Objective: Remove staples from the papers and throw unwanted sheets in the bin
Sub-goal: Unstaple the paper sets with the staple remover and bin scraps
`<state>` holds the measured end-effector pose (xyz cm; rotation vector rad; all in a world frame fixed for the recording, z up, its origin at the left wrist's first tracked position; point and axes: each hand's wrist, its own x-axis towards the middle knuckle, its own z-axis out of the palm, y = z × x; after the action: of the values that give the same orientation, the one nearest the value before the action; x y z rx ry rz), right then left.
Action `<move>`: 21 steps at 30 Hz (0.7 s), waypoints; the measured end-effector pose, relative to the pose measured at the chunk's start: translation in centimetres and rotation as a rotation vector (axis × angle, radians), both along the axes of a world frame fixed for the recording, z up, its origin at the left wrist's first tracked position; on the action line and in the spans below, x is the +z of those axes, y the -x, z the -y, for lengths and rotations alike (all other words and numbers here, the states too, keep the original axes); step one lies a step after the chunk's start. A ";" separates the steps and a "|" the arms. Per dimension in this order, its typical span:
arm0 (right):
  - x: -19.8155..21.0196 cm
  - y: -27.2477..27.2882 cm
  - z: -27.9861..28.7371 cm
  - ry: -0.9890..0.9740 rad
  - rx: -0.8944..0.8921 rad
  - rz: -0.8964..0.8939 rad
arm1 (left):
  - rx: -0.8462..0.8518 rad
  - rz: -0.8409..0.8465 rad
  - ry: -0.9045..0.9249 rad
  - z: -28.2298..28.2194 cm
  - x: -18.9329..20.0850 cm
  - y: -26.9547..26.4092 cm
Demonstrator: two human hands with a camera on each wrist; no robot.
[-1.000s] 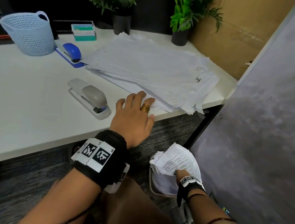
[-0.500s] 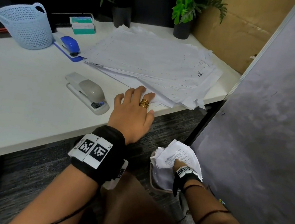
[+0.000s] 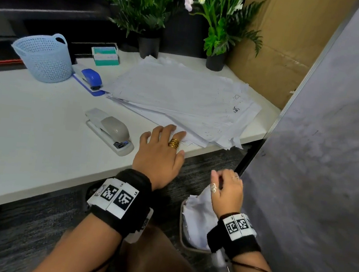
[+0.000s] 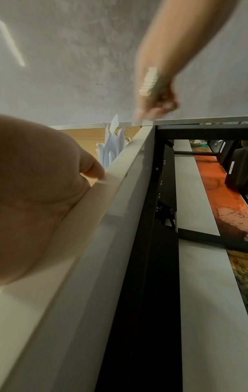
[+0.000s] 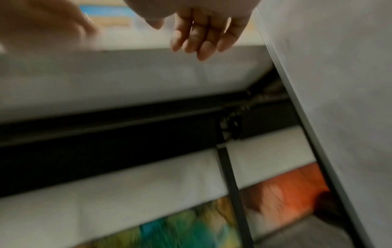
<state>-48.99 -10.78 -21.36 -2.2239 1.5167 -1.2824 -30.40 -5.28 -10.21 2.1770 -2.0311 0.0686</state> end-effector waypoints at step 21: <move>14.3 -4.0 7.9 -0.326 0.149 -0.645 | -0.030 -0.021 -0.011 -0.3 0.3 -0.1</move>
<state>-45.01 -18.72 -7.03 -2.5748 1.5463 -0.2376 -30.26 -5.00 -9.96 2.1432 -2.0572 0.0310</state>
